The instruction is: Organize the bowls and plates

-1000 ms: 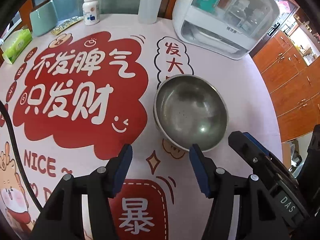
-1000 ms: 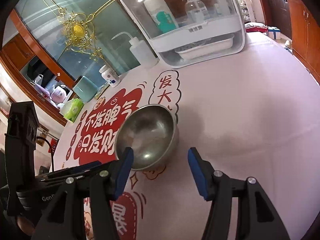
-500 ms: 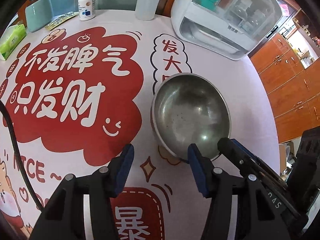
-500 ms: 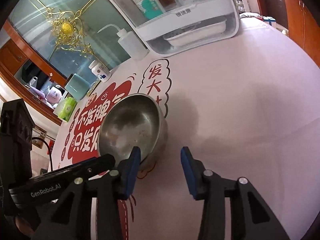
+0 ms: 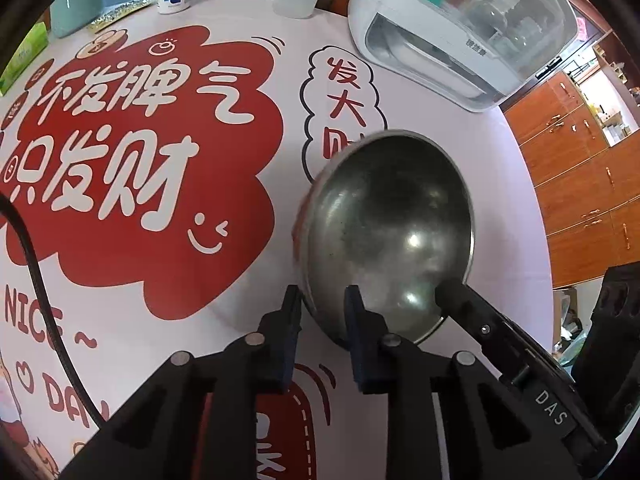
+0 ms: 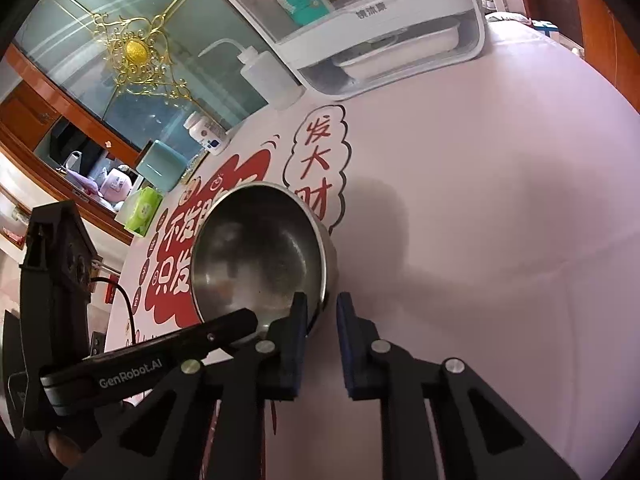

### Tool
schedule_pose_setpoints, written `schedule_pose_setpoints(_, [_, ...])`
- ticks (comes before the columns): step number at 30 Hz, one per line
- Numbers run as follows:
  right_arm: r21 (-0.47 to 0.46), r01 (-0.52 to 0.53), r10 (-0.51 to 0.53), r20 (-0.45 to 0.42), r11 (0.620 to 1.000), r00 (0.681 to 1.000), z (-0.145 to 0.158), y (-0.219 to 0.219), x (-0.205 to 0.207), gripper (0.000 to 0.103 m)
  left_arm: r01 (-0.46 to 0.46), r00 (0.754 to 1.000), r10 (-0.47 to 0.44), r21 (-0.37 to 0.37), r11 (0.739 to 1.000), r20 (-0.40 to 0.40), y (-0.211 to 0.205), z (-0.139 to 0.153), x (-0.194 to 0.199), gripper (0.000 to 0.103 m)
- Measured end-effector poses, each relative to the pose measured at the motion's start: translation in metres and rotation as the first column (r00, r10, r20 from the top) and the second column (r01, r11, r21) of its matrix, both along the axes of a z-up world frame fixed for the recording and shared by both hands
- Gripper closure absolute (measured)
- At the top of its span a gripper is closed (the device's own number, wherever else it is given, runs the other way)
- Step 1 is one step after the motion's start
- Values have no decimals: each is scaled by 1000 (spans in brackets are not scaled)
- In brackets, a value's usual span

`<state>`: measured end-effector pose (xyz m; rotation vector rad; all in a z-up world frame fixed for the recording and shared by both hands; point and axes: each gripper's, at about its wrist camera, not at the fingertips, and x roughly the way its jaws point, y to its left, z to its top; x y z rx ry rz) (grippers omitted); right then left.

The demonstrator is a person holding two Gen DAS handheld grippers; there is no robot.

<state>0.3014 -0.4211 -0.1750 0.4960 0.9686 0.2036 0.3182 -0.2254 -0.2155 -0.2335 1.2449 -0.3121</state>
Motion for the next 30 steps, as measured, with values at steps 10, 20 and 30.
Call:
schedule_pose_setpoints(10, [28, -7, 7, -19, 1000, 1000, 0, 0, -4, 95, -2, 1000, 3, 26, 1000, -29, 2, -5, -2, 89])
schedule_pose_setpoints(20, [26, 7, -6, -44, 1000, 999, 1, -6, -23, 96, 43, 998, -42, 31, 999, -49, -7, -5, -17, 89])
schedule_pose_setpoints(30, [19, 25, -23, -72, 1000, 997, 14, -14, -69, 96, 110, 991, -108, 18, 994, -77, -17, 4, -59, 89])
